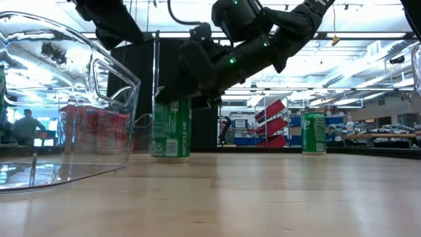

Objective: Sort soda cans
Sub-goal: Put the green soda can into the bottom right transparent bin

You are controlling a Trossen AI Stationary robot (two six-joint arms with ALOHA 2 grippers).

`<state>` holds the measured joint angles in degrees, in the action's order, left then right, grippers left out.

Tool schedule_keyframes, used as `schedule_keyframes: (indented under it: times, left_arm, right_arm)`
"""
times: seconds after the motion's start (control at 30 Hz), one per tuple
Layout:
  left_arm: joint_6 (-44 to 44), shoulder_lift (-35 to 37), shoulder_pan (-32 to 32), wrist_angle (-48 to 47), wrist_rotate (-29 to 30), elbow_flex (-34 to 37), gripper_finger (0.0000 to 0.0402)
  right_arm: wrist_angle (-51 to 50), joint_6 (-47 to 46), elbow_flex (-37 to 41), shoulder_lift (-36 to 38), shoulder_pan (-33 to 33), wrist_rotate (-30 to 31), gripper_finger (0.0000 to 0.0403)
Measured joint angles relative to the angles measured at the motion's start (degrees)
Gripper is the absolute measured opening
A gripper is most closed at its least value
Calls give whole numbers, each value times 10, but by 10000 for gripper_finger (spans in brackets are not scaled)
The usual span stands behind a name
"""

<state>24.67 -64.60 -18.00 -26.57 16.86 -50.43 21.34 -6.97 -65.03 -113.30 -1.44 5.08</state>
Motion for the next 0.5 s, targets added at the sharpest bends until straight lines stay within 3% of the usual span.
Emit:
schedule_keyframes:
  times: [0.13, 0.23, 0.5]
  left_arm:
    - [0, 0, 0, 0, 0, 0, 69]
    - [0, 0, 0, 2, -11, 0, 93]
    - [-1, 0, 0, 3, -33, -9, 159]
  right_arm:
    - [-4, 10, -17, 0, -1, -2, 320]
    - [-40, 25, -34, 7, -3, -5, 310]
    - [-202, 71, -58, 112, -8, -4, 352]
